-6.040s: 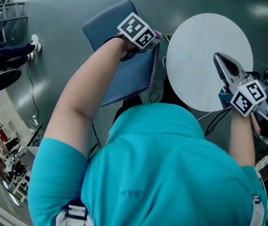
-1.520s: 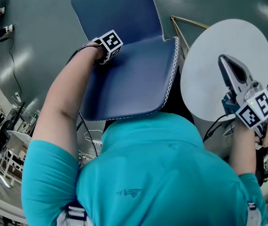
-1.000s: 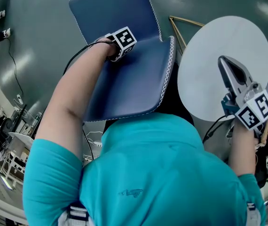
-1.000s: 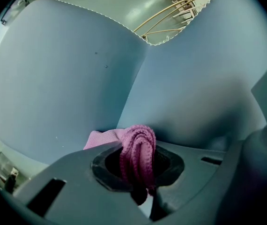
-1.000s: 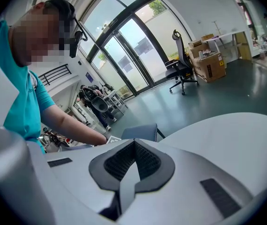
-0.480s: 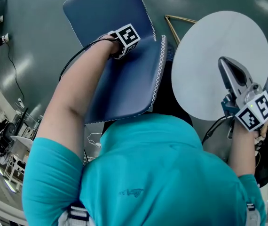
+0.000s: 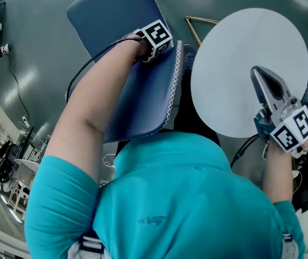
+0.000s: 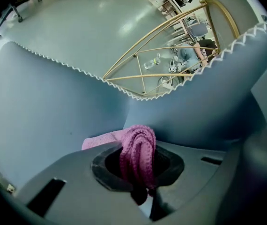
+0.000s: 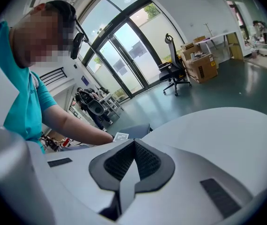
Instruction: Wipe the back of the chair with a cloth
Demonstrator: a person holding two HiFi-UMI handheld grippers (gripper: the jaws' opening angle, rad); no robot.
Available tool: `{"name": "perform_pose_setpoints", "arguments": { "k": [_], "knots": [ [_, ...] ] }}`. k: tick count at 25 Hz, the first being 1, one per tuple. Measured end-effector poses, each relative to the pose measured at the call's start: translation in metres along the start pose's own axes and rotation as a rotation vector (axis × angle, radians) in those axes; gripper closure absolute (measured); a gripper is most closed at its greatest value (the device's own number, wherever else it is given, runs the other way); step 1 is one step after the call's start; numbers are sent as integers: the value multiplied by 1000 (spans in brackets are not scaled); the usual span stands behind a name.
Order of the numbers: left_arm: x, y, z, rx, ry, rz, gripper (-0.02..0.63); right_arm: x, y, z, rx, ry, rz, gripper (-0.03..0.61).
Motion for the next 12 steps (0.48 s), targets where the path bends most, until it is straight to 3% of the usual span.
{"name": "perform_pose_setpoints", "arguments": {
  "k": [3, 7, 12],
  "knots": [
    [-8, -20, 1, -73, 24, -51, 555, 1, 4, 2, -2, -4, 7, 586],
    [-19, -26, 14, -105, 74, -35, 555, 1, 6, 4, -15, -2, 5, 586],
    [-24, -39, 31, -231, 130, -49, 555, 0, 6, 7, -26, 1, 0, 586]
  ]
}}
Point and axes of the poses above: the fingertips, and each gripper's own axes: z backward along the fingers, x to its left, y out of its underside, the point moved 6 cm from there along z, backward along the fingers, and after that the axes turned 7 degrees about z, right-handed, at the moved point
